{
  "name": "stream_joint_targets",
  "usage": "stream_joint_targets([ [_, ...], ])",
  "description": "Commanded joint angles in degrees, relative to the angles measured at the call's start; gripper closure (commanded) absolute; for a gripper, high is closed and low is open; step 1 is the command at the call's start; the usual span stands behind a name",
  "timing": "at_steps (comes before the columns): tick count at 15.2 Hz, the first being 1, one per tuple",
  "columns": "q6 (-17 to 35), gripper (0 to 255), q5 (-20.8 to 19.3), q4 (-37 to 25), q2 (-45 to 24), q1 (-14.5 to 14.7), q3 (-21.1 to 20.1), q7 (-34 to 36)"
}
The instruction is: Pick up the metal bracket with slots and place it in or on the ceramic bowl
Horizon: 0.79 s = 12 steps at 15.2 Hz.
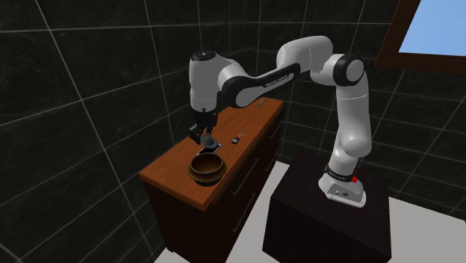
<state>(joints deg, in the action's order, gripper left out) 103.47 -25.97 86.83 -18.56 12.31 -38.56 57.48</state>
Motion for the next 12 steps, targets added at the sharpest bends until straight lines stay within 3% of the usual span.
stream_joint_targets([
  [1,-1.7,255,-1.3,-2.9,-2.1,2.3,-0.1,1.8],
  [12,5.8,255,-2.7,4.4,-3.0,1.5,0.5,4.3],
])
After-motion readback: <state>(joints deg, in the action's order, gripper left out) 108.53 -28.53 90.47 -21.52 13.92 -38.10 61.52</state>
